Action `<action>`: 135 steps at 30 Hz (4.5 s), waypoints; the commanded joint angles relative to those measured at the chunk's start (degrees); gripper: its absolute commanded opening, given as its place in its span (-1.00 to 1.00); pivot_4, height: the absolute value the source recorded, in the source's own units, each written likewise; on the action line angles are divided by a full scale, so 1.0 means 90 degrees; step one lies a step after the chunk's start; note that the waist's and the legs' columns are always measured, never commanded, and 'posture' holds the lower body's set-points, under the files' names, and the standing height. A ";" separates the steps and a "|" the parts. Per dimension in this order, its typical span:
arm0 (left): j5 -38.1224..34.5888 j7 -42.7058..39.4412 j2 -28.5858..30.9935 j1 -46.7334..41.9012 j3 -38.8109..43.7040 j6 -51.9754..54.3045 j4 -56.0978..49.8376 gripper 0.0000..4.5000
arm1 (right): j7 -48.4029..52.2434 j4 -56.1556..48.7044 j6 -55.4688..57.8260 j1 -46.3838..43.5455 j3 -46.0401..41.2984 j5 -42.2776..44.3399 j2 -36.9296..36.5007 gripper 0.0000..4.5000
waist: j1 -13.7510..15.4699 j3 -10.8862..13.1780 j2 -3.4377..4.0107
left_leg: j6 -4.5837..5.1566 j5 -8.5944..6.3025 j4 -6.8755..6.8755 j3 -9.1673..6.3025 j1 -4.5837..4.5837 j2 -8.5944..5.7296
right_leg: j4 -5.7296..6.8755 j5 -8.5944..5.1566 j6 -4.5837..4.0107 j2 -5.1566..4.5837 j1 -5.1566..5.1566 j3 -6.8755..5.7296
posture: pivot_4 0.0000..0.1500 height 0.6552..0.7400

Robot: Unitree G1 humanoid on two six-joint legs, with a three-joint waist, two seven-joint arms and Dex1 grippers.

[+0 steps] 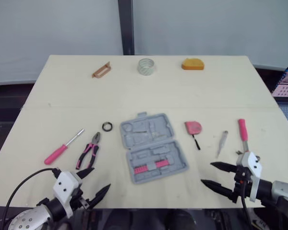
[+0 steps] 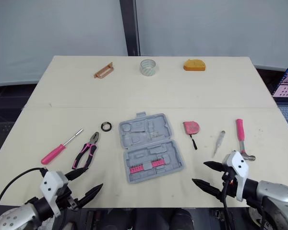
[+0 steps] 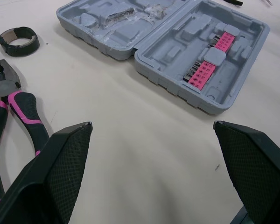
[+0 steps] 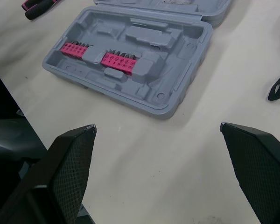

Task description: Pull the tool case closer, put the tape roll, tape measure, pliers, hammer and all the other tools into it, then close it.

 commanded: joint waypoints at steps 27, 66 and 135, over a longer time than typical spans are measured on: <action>-0.0800 0.0001 0.0199 -0.0519 0.0223 0.1117 -0.0179 0.98 | -0.0007 0.0050 -0.0008 -0.0255 -0.0071 0.0055 -0.0016 1.00 | -0.0003 0.0000 0.0000 | 0.0000 0.0000 0.0000 0.0009 0.0001 0.0002 | 0.0007 0.0001 -0.0001 0.0003 -0.0011 0.0015 | 1.00 1.00; 0.0126 -0.0628 0.0696 -0.5224 -0.2069 0.1995 0.3331 -0.98 | -0.0884 0.3425 0.0853 -0.5075 0.2974 -0.1815 0.1136 -1.00 | -0.0205 -0.0001 -0.0001 | -0.0013 0.0009 0.0004 0.0053 -0.0017 0.0009 | 0.0069 0.0001 -0.0002 0.0011 -0.0090 0.0079 | 1.00 1.00; 0.0415 -0.0839 0.0534 -0.3695 -0.2538 0.2178 0.1974 -0.98 | 0.0063 0.0947 0.1548 -0.3328 0.3013 -0.1628 0.0298 -1.00 | -0.0290 -0.0001 -0.0001 | -0.0014 0.0009 0.0002 0.0057 -0.0015 0.0012 | 0.0078 0.0001 -0.0002 0.0011 -0.0096 0.0085 | 1.00 1.00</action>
